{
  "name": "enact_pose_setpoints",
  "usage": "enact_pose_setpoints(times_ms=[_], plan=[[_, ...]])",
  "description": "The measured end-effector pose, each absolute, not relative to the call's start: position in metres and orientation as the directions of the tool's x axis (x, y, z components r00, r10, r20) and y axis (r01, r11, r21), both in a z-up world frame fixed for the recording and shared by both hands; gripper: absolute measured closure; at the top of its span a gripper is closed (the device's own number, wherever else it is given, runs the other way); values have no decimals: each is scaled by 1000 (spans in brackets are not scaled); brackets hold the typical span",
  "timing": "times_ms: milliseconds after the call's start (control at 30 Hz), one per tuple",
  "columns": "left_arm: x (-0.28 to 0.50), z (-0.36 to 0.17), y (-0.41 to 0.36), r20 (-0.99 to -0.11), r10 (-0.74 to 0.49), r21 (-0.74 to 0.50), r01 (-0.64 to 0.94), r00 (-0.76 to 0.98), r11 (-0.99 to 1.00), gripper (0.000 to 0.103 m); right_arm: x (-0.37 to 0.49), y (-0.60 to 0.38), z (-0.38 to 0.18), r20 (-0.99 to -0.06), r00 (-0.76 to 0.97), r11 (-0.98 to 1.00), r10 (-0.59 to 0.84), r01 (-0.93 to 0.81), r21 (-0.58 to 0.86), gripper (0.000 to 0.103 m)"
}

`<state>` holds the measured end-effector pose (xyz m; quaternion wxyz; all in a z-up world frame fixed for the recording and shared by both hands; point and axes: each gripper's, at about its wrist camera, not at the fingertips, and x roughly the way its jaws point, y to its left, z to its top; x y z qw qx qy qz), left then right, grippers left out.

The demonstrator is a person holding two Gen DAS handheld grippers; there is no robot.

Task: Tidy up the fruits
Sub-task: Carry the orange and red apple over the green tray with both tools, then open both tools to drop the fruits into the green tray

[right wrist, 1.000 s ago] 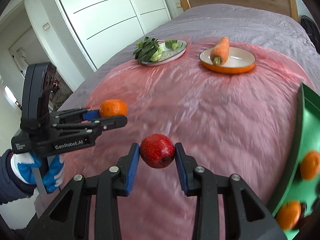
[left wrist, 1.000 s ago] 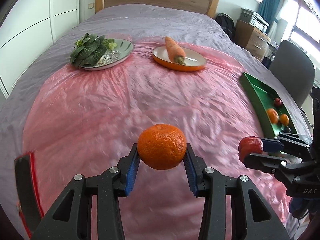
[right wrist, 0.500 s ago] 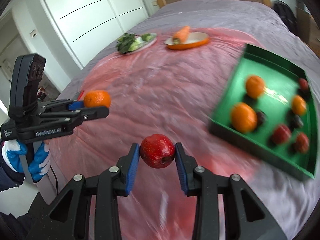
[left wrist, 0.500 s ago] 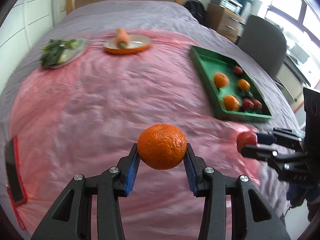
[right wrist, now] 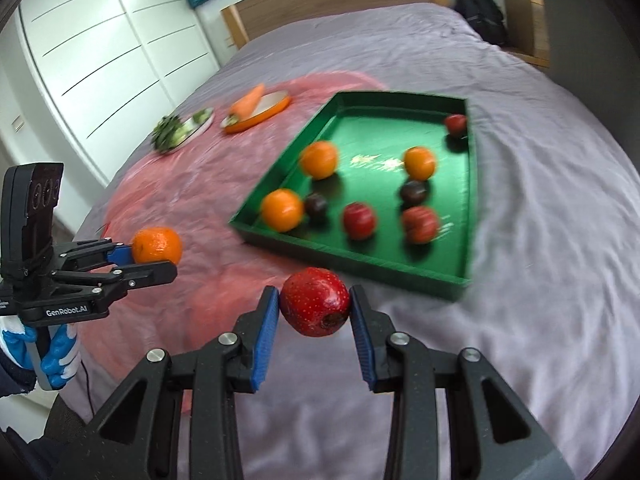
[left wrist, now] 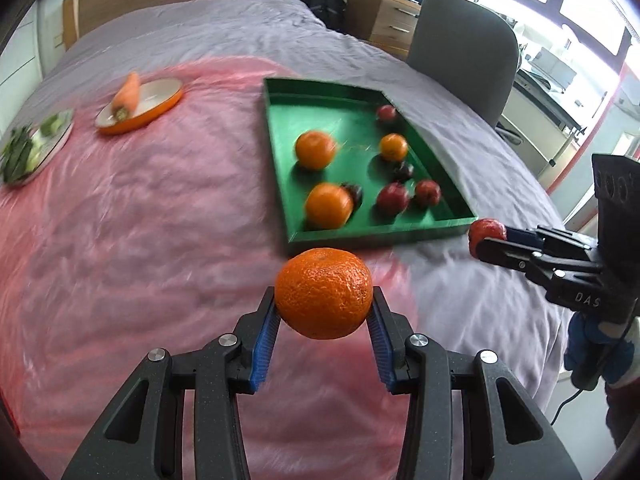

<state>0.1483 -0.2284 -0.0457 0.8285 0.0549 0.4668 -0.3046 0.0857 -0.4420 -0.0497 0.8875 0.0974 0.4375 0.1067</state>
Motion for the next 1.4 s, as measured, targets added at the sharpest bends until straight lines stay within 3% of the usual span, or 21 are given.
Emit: enact_pose_setpoints(times_ms=[300,733,1333,1367,1400], plan=[[212,-28,-289,-775,-464,-150,588,429,795,65,138,-489,-43,-719,651,966,243,-95,240,43],[320,-58,-348,-801,-371,-84,526,470,847,65,257,-517,-60,-714,665,974,220,-113,195,43],[342,-99,-359,-866,-296,-78,475,404,877,65,294,-521,-103,-808,567,987,161,-86,137,42],[342,-99,-359,-868,-294,-77,476,401,876,65,295,-521,-103,-809,566,987,159,-83,136,41],[342,-99,-359,-869,-293,-77,476,398,876,65,295,-521,-103,-811,564,988,154,-79,133,34]])
